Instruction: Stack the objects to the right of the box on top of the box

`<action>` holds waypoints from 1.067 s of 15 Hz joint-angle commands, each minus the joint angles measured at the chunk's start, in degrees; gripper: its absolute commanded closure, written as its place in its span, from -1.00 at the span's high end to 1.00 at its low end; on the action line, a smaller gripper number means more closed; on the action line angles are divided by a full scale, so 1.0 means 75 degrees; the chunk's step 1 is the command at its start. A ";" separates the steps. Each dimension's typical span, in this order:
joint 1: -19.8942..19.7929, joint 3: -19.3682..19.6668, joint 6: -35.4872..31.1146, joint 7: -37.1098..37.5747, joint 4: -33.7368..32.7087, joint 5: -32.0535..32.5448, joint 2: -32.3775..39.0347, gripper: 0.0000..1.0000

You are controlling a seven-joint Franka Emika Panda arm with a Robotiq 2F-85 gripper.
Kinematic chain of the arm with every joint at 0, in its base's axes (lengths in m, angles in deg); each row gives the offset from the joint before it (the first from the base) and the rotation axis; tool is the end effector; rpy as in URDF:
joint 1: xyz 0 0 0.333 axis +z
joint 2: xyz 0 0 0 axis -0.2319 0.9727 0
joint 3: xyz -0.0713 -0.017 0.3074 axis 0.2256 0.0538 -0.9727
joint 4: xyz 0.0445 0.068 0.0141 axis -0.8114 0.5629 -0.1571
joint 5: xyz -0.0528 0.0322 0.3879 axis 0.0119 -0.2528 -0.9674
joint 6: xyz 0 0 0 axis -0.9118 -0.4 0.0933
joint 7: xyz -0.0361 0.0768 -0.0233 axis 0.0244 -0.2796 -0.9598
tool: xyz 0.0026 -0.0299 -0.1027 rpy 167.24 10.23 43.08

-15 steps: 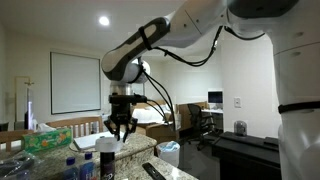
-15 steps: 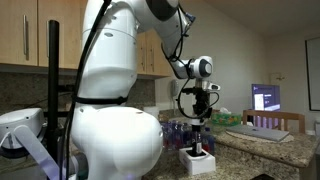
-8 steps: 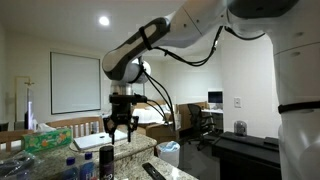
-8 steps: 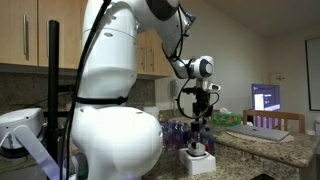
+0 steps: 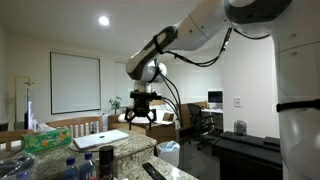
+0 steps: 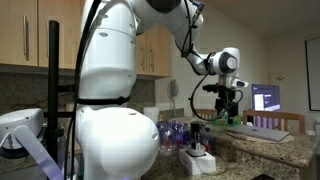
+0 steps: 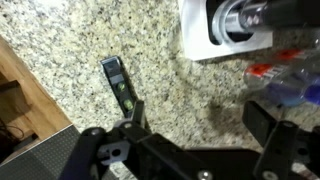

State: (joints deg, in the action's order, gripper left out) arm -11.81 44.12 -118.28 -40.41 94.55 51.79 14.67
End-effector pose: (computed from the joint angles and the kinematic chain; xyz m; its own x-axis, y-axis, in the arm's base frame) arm 0.5551 0.0092 0.4362 0.8345 -0.5453 -0.0787 -0.5509 -0.8285 -0.1005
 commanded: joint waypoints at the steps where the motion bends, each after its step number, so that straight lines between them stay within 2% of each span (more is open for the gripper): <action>1: -0.0433 0.0316 -0.1093 0.0563 0.0265 -0.0051 0.0648 1.00; 4: -0.0497 0.0546 -0.1927 0.1051 0.0492 0.0140 0.1409 1.00; 7: -0.0452 0.0635 -0.2229 0.0959 0.0431 -0.0013 0.2203 1.00; 10: -0.0408 0.0672 -0.2142 0.0748 0.0285 0.0039 0.2672 1.00; 14: -0.0463 0.0763 -0.1825 0.0229 0.0193 0.0373 0.2797 1.00; 16: -0.0447 0.0786 -0.2061 -0.0147 0.0357 0.0575 0.2752 1.00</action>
State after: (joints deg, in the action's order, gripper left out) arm -15.20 49.43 -133.80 -37.06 96.72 54.07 35.75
